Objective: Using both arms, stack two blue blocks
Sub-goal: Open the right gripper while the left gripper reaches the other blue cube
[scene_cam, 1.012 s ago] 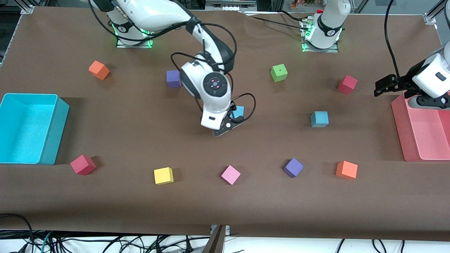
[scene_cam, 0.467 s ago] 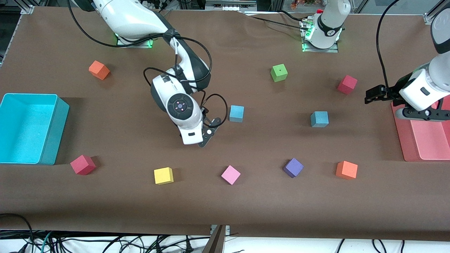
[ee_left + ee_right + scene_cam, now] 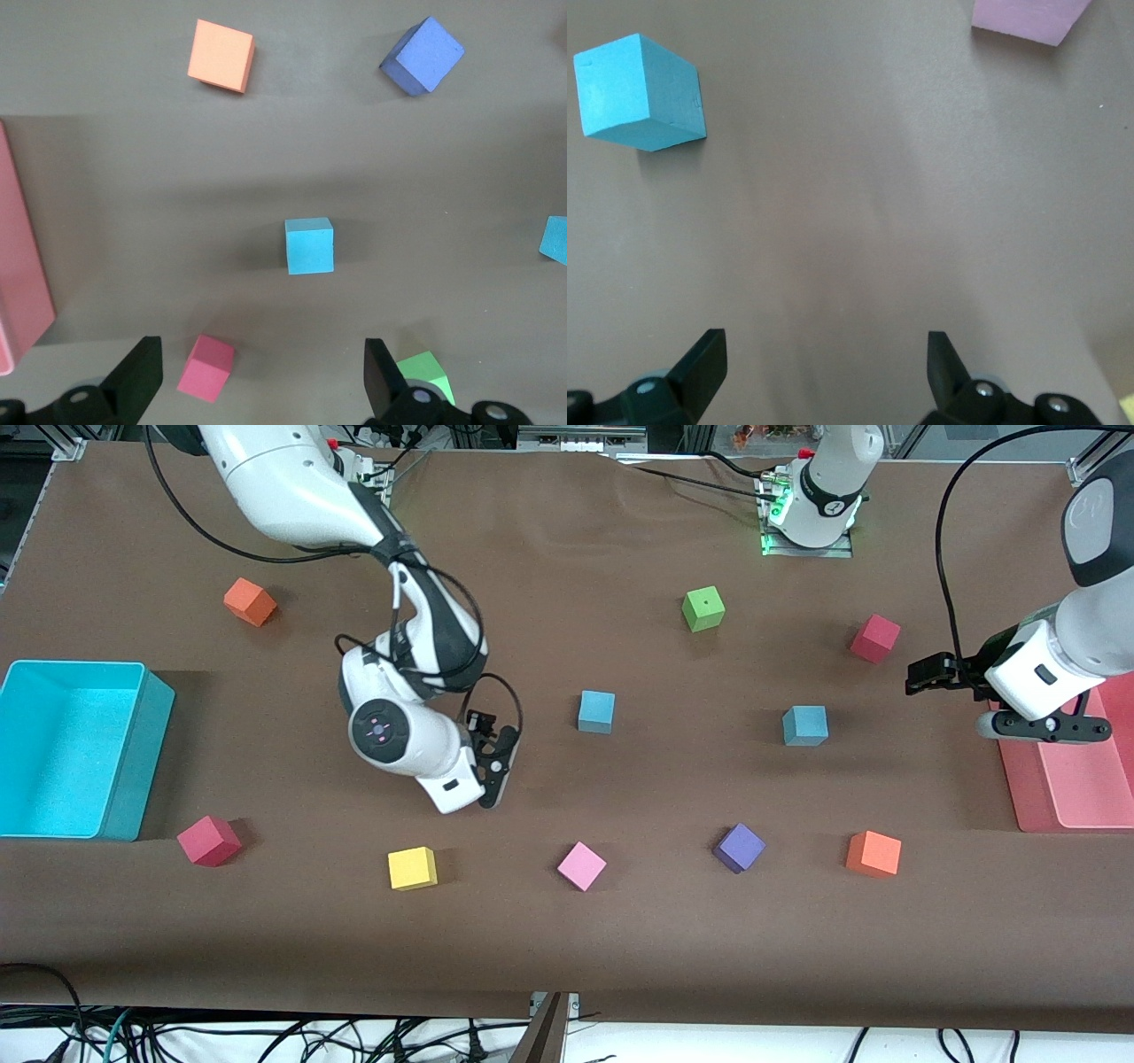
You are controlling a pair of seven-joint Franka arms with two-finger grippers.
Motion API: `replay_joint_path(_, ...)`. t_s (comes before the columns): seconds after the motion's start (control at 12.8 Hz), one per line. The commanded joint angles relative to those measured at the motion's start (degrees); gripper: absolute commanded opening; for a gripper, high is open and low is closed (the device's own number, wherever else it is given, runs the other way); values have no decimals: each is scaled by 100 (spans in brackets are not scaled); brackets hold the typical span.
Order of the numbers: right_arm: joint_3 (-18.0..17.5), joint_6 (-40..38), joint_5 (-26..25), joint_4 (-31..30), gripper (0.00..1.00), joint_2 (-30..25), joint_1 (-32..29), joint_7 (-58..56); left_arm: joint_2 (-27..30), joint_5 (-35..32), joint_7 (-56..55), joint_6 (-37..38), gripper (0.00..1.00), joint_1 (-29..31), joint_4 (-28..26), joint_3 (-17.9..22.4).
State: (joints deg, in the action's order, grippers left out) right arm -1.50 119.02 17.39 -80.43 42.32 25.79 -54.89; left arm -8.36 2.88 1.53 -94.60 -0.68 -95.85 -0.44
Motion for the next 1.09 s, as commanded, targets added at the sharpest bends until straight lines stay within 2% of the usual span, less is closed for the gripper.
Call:
replay_joint_path(0.0, -70, 725, 885, -1059, 100, -505, -205, -1046, 124, 169, 75, -802, 100, -2, -827, -139)
replay_joint_path(0.23, -44, 1062, 2387, -1606, 100, -602, -268, -2610, 116, 99, 84, -1584, 100, -11, -1496, -324)
replay_joint_path(0.47, -35, 1044, 3601, -2019, 100, -629, -399, -4104, -174, 28, 119, -2289, 100, -11, -1971, -492)
replay_joint_path(0.7, -26, 1001, 5401, -2476, 100, -568, -426, -5930, -454, 28, 128, -2939, 100, -2, -2315, -492)
replay_joint_path(0.78, -17, 948, 5850, -2573, 100, -533, -461, -6485, -578, 28, 119, -3115, 100, -11, -2342, -492)
replay_joint_path(0.86, -17, 869, 6107, -2661, 100, -515, -461, -6752, -640, 28, 102, -3256, 100, -11, -2464, -492)
replay_joint_path(1.01, -26, 650, 6241, -2688, 100, -497, -461, -6921, -719, 28, 101, -3834, 100, 6, -2754, -492)
